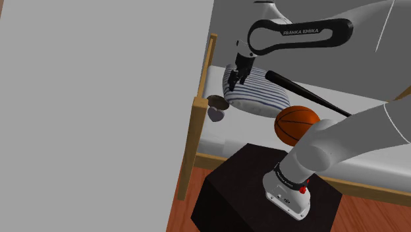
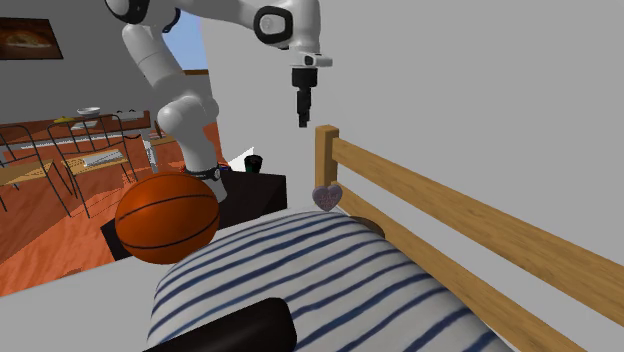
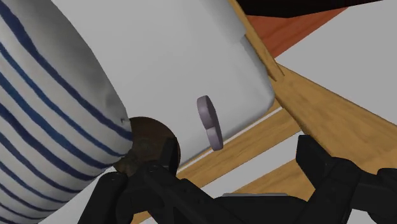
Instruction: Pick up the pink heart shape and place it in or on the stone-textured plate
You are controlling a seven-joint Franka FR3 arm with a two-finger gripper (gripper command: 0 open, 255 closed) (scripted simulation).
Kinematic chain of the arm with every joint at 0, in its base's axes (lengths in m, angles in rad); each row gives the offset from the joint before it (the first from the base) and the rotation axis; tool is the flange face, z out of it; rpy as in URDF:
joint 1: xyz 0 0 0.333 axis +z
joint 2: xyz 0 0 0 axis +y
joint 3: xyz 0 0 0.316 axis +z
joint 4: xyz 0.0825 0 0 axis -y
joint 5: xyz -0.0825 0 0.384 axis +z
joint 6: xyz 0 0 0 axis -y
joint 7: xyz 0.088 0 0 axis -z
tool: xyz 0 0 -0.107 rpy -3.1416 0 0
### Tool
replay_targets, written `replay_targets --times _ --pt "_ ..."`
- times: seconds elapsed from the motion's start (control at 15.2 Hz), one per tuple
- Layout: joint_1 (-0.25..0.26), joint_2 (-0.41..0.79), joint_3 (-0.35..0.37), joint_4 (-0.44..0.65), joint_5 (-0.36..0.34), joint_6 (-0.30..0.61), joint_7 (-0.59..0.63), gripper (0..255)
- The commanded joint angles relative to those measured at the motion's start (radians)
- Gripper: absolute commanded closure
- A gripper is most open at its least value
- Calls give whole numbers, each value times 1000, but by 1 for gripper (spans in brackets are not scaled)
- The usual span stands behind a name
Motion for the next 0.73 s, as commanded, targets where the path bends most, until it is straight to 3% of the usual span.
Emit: replay_targets --times 0.0,0.66 --pt "4 74 -16 5 -6 55 -47 0" --pt "23 462 -46 111 -9 258 -248 0"
